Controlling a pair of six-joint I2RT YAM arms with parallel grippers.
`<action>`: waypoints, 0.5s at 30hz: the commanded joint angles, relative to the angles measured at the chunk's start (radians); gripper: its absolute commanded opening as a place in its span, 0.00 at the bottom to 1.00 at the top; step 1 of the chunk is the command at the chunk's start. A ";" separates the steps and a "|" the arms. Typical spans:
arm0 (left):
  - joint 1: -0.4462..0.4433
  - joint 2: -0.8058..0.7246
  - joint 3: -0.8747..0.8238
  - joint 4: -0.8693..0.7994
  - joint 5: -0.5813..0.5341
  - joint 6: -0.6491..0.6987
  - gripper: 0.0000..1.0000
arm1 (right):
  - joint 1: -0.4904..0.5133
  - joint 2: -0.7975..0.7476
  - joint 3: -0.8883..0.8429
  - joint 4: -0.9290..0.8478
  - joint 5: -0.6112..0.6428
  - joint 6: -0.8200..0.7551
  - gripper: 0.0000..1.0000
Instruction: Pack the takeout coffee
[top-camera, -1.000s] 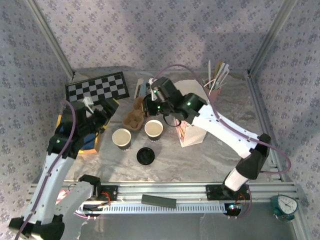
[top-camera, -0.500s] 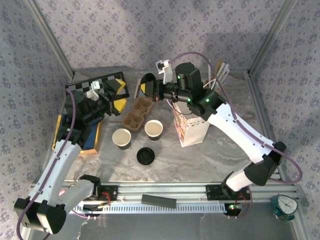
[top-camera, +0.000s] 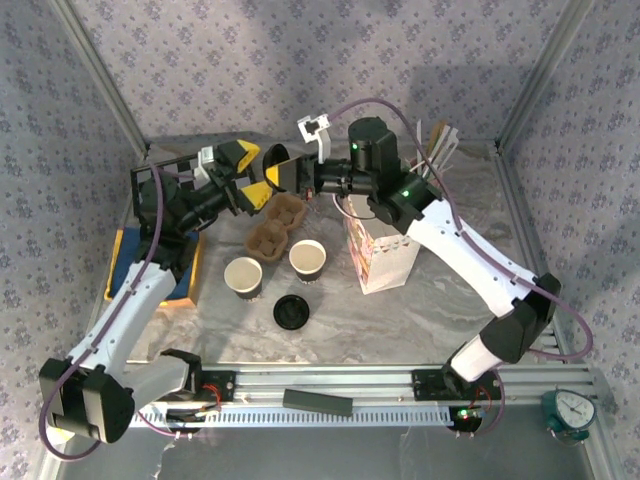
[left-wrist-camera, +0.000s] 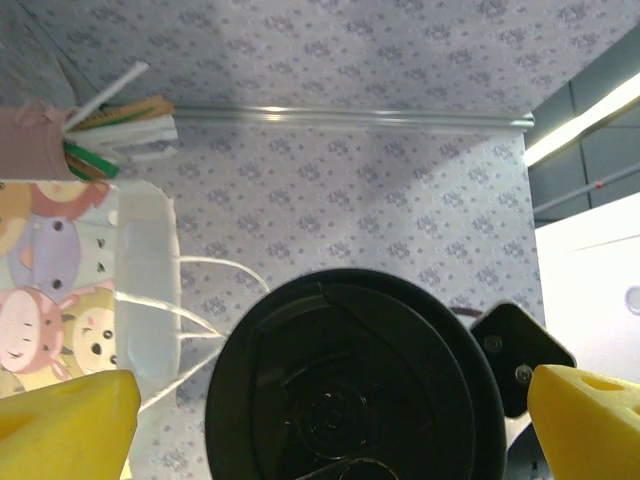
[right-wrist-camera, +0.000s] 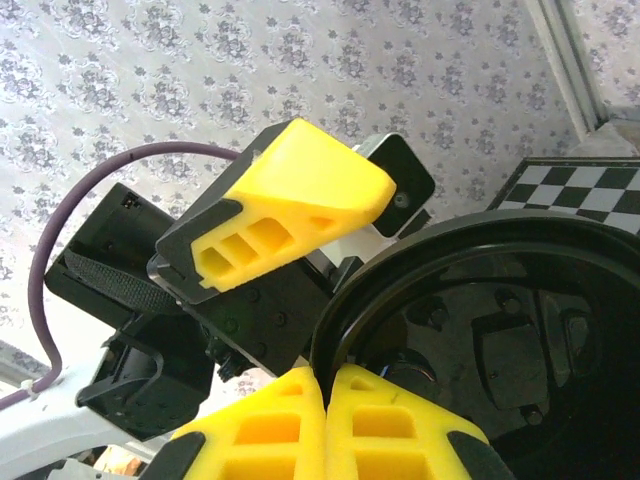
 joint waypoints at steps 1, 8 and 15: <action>-0.012 0.004 0.033 0.115 0.044 -0.058 0.98 | -0.021 0.011 0.050 0.040 -0.070 -0.006 0.00; -0.009 0.018 0.021 0.167 0.037 -0.111 0.95 | -0.050 0.036 0.091 0.074 -0.140 -0.011 0.00; -0.009 0.034 0.061 0.175 0.044 -0.118 0.91 | -0.050 0.057 0.108 0.076 -0.195 -0.017 0.00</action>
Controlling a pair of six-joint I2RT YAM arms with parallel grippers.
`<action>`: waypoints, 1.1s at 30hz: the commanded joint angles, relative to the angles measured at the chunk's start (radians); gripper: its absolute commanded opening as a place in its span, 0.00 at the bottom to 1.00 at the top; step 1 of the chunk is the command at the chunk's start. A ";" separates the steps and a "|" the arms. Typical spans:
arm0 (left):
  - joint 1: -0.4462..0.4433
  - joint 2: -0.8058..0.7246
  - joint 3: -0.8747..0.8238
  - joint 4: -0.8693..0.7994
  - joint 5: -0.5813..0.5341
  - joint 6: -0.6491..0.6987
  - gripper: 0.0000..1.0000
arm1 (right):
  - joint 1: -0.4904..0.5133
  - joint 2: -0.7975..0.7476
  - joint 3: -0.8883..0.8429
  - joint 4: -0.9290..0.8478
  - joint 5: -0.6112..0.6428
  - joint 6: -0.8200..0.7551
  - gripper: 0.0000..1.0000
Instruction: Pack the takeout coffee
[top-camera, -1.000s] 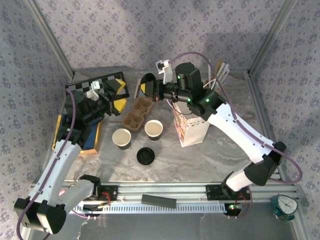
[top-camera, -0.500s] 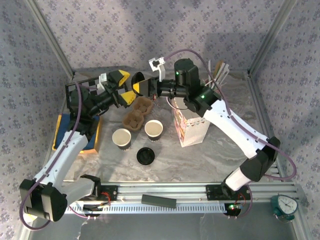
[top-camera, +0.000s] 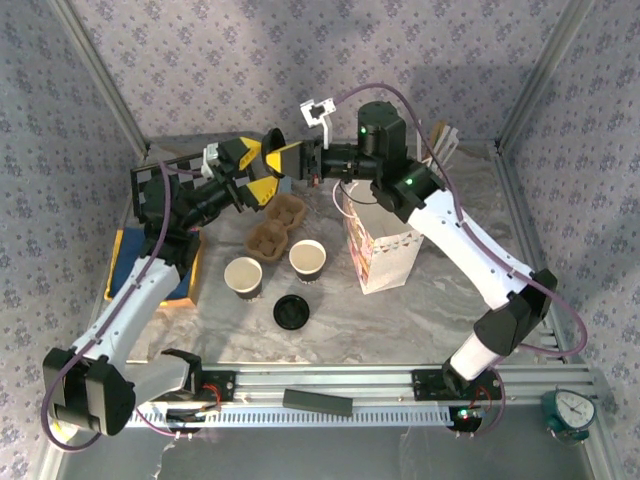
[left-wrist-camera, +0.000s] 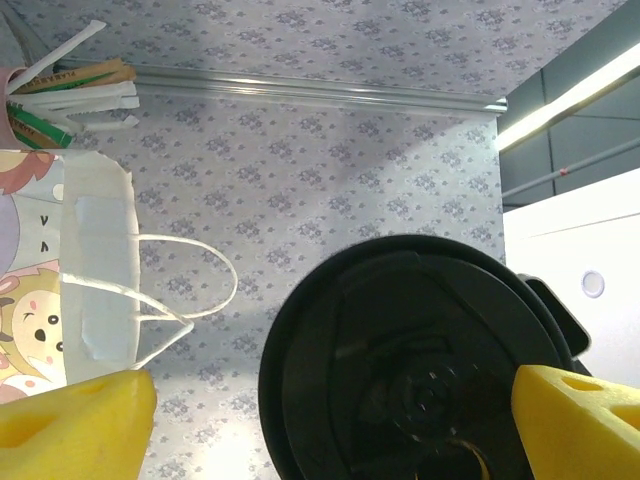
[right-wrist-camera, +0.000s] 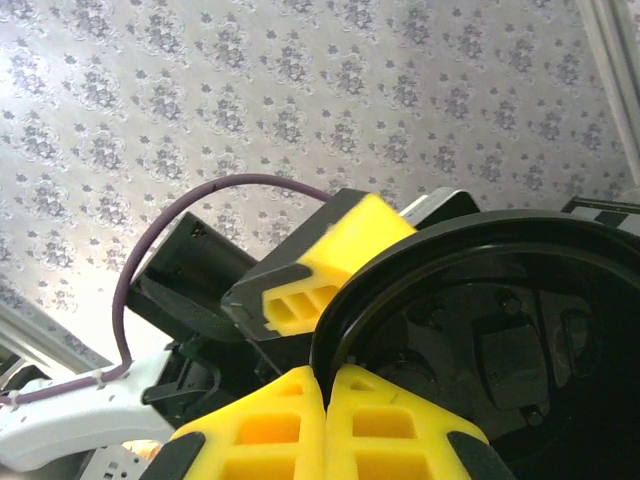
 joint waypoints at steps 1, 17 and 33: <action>0.001 -0.001 0.060 0.075 0.026 -0.025 0.91 | -0.002 0.018 0.029 0.025 -0.056 -0.014 0.00; 0.051 -0.057 0.047 0.015 0.021 0.003 0.93 | -0.041 0.039 0.033 0.033 -0.061 0.010 0.00; 0.041 -0.010 0.095 0.048 0.132 -0.010 0.92 | -0.042 0.093 0.100 -0.033 -0.196 -0.027 0.00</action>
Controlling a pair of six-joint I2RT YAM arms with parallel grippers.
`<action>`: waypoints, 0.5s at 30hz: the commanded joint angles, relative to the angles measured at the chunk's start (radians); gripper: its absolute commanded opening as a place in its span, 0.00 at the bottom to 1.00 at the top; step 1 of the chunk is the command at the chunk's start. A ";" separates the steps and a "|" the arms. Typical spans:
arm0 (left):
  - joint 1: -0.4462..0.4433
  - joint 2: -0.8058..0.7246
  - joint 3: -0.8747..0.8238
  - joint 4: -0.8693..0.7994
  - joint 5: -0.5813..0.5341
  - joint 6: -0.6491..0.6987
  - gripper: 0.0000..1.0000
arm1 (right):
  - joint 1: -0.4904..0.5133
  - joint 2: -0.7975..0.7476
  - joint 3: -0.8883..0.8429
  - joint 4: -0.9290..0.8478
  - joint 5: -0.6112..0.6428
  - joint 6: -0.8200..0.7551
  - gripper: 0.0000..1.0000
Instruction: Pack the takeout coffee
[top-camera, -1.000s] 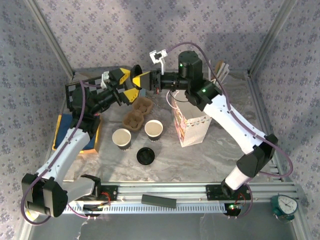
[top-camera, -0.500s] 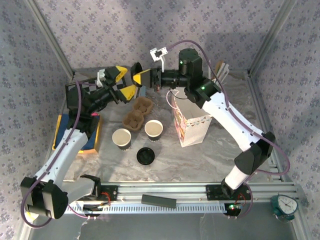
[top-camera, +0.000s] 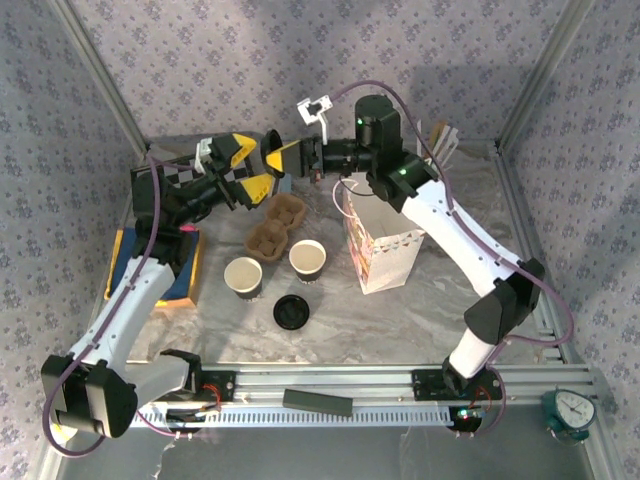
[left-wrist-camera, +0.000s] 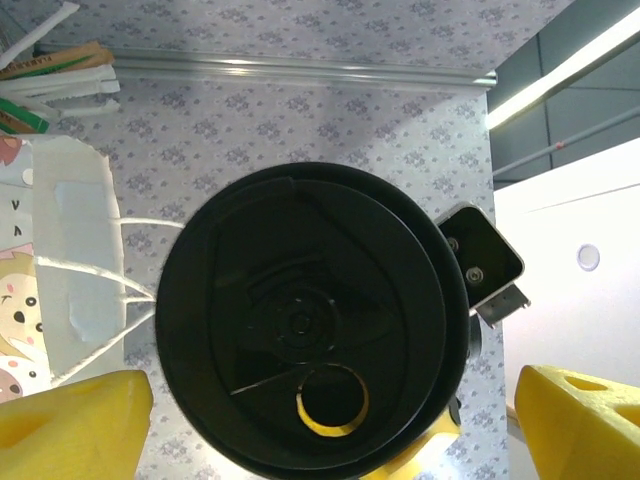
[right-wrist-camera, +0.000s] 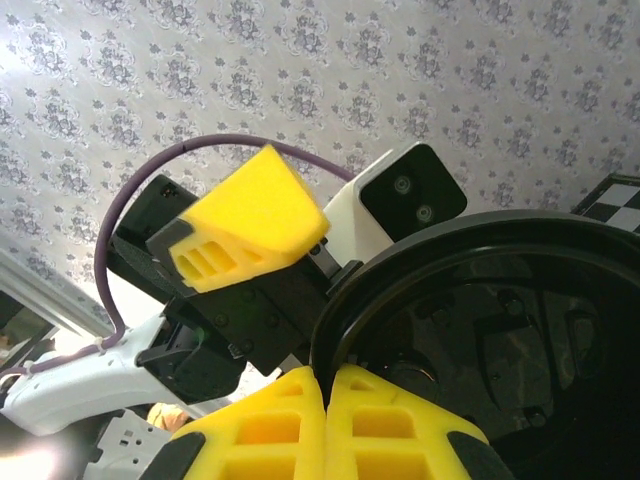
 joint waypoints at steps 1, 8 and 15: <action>-0.008 0.006 0.059 0.054 0.038 -0.003 0.92 | 0.005 0.015 0.056 -0.039 -0.055 -0.030 0.00; -0.016 0.005 0.039 0.050 0.037 -0.003 0.91 | 0.006 0.026 0.076 -0.047 -0.071 -0.035 0.00; -0.007 -0.001 0.022 0.054 0.025 -0.003 0.90 | 0.011 0.020 0.076 -0.042 -0.088 -0.032 0.00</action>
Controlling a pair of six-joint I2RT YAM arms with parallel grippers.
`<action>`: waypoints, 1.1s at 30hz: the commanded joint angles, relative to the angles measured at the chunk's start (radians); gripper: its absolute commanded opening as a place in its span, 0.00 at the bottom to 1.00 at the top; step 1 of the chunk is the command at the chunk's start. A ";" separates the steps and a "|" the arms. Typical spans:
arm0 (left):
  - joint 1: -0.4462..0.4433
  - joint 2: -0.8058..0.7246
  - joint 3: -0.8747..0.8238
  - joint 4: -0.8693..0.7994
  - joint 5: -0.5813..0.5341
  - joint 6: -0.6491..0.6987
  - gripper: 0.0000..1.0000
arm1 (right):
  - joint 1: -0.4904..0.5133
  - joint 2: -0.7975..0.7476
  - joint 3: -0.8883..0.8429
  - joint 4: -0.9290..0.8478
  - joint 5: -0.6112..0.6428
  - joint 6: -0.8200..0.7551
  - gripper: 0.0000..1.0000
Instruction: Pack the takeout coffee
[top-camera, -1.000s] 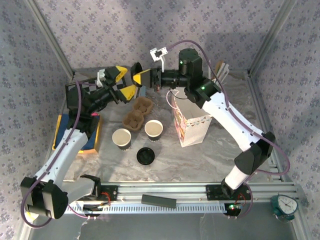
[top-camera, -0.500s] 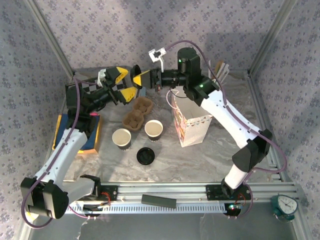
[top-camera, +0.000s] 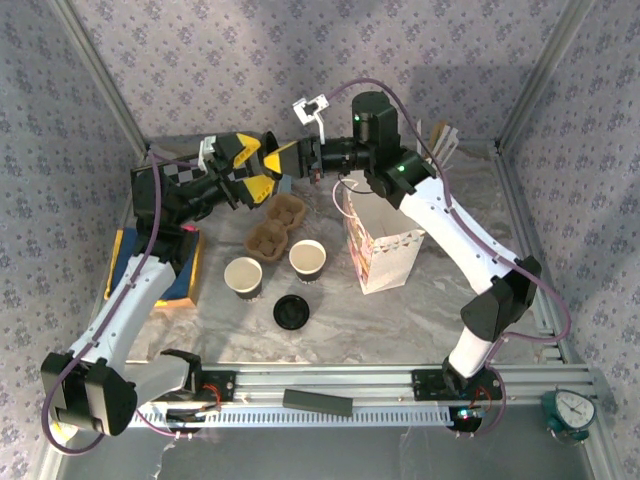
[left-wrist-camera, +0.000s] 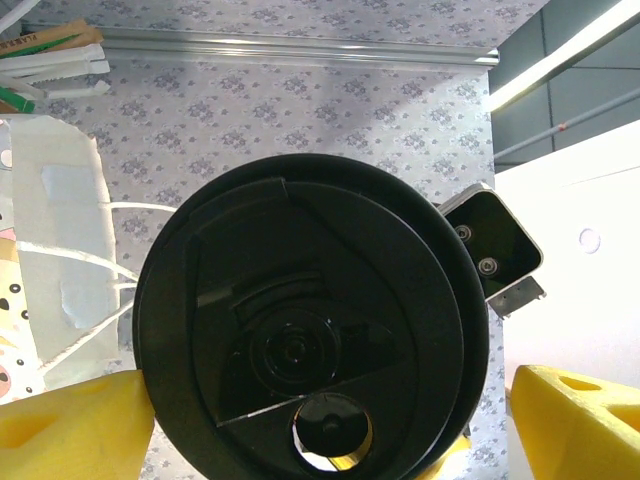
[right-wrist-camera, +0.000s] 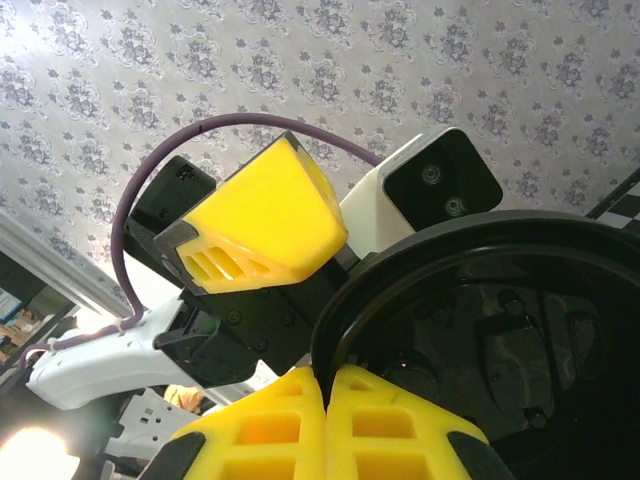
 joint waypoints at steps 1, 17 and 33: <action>0.006 -0.007 0.009 0.056 0.010 -0.005 0.90 | 0.009 0.001 0.033 -0.010 -0.040 -0.017 0.00; 0.030 -0.022 -0.034 0.079 -0.013 -0.026 0.85 | 0.012 -0.024 0.006 -0.007 -0.034 -0.019 0.00; 0.024 -0.022 -0.021 0.094 -0.001 -0.029 0.84 | 0.016 -0.018 -0.004 0.006 -0.034 -0.010 0.00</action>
